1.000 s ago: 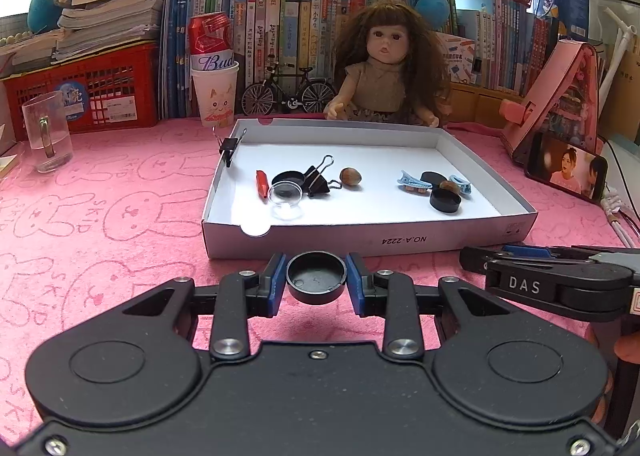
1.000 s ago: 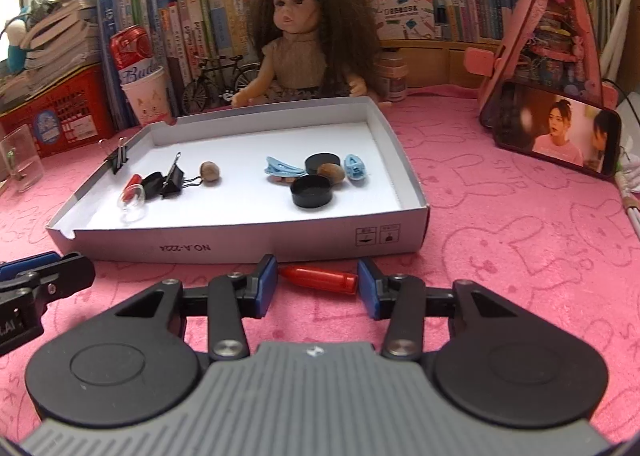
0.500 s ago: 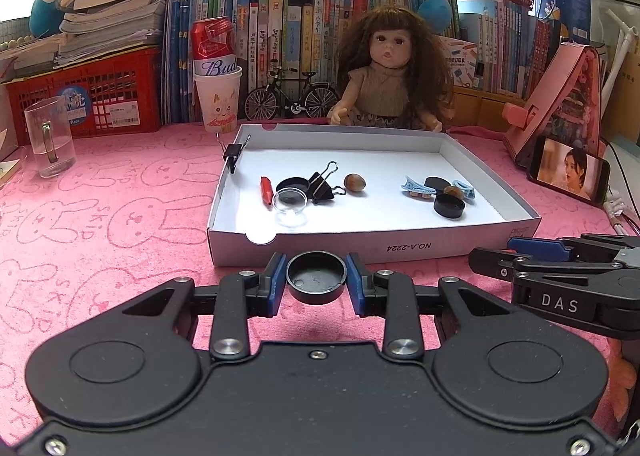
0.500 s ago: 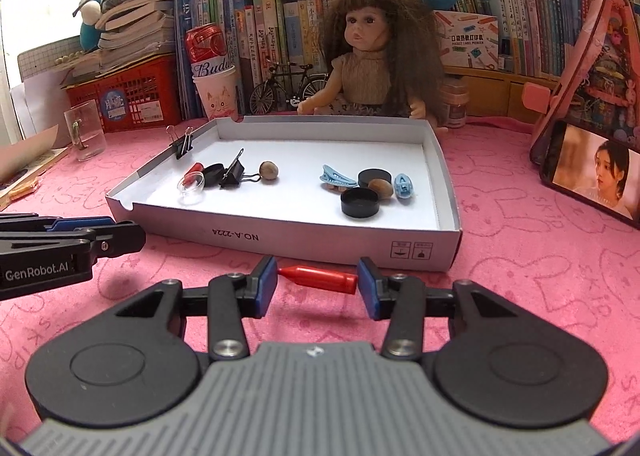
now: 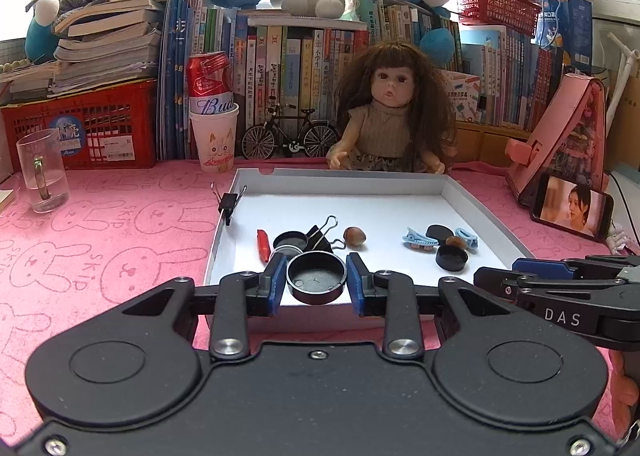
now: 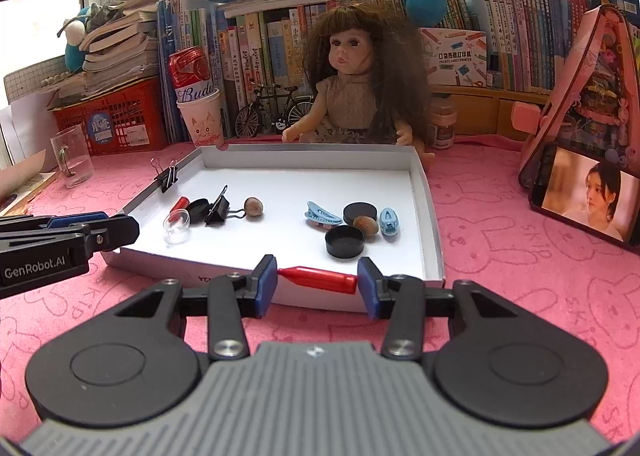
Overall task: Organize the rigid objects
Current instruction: 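Carry the black lid and red tube in both tools into the tray, then open both tools to drop the black lid and red tube in the tray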
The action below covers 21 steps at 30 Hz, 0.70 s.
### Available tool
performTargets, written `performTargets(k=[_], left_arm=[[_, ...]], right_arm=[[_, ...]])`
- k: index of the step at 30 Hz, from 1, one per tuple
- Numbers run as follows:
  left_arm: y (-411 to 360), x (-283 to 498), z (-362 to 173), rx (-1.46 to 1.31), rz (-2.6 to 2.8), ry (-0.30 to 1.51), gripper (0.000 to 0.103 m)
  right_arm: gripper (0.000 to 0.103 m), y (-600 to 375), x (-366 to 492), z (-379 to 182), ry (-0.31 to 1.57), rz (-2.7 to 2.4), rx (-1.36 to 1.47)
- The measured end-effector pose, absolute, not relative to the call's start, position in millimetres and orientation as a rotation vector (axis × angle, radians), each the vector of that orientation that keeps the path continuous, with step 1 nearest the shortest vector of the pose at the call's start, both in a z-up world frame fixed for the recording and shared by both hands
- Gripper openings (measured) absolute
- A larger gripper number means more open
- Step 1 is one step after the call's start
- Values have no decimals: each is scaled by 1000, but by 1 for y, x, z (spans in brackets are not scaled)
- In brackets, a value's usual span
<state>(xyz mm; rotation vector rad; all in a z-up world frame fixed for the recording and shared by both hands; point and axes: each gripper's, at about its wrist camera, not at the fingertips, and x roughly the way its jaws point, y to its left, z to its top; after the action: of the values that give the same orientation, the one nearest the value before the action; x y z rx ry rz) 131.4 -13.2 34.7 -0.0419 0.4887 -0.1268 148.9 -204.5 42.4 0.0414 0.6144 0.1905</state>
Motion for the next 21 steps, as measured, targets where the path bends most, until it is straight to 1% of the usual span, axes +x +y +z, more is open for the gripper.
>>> performTargets(k=[10, 21], left_arm=[[-9, 181, 27, -67, -107, 562, 30], [-8, 206, 8, -71, -81, 615, 30]], right_arm=[[49, -208, 178, 42, 650, 171, 91], [49, -202, 206, 31, 704, 160, 93]])
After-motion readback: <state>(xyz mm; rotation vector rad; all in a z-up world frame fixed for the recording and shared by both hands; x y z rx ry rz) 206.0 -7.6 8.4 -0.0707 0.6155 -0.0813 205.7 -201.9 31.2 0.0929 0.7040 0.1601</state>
